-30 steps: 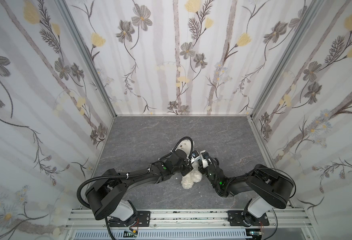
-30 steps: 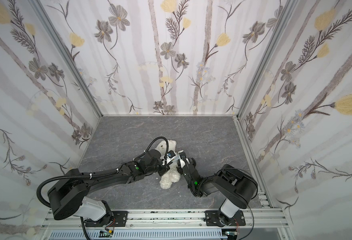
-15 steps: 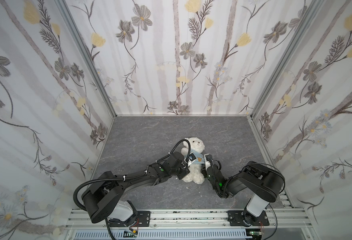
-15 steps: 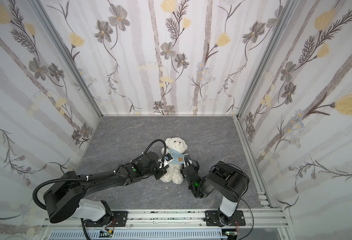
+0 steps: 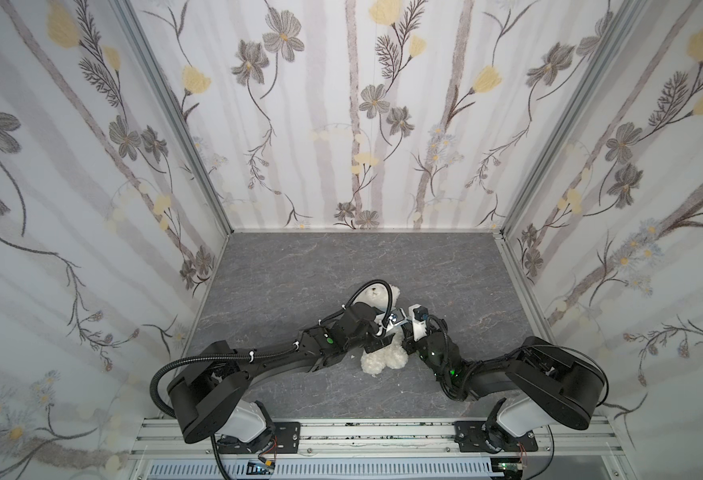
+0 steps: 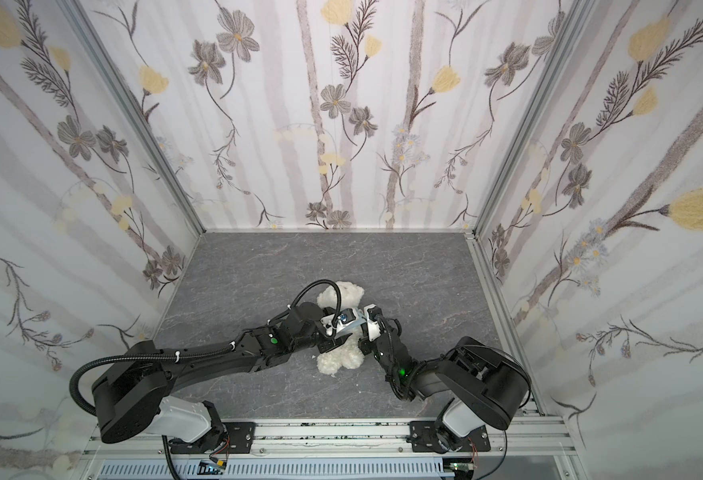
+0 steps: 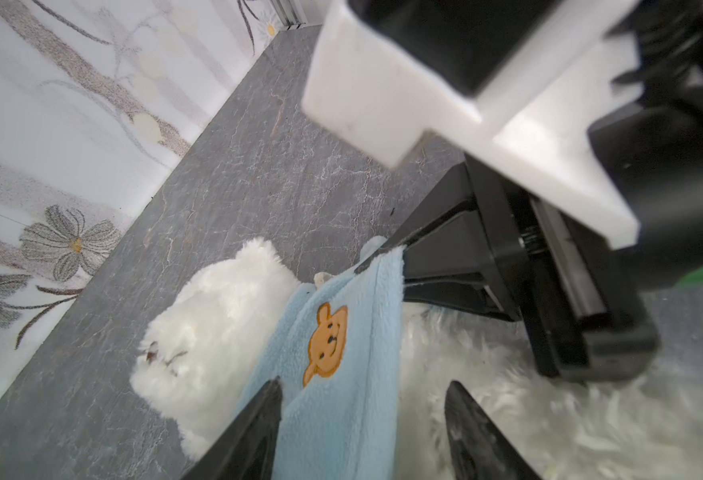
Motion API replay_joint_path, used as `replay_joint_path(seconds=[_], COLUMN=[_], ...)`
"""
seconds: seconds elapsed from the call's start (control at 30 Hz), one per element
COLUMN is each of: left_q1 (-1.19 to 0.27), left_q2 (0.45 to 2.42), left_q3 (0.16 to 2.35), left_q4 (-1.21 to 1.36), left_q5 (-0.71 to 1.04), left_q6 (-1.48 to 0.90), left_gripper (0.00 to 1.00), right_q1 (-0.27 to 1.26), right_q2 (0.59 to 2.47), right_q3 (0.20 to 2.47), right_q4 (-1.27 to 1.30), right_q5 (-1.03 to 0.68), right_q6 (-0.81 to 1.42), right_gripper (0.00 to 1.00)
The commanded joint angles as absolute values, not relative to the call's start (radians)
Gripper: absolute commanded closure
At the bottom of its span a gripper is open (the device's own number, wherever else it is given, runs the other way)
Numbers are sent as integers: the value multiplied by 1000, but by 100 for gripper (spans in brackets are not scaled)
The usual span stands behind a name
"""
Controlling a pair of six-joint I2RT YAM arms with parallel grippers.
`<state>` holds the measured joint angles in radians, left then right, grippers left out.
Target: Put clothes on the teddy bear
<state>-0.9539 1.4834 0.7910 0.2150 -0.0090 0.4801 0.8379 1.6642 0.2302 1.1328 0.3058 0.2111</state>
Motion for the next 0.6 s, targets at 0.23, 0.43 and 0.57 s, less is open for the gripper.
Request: replay_joint_path(seconds=[0.23,0.43,0.57], left_q1=[-947,-933,-932], left_q2=[1615,1638,1649], left_q3=[868,896,907], left_q4=[320,331,337], left_q5=[-171,-171,-178], left_q6=[567,543,546], left_gripper=[26,33,39], right_q1=[835,835,837], right_q2=[1624,1636,1644], right_q3=[239,238,244], right_q4=[1183,1181,1173], right_q5=[239,232,226], right_q6=[264,241,226], right_gripper=[100,100,100])
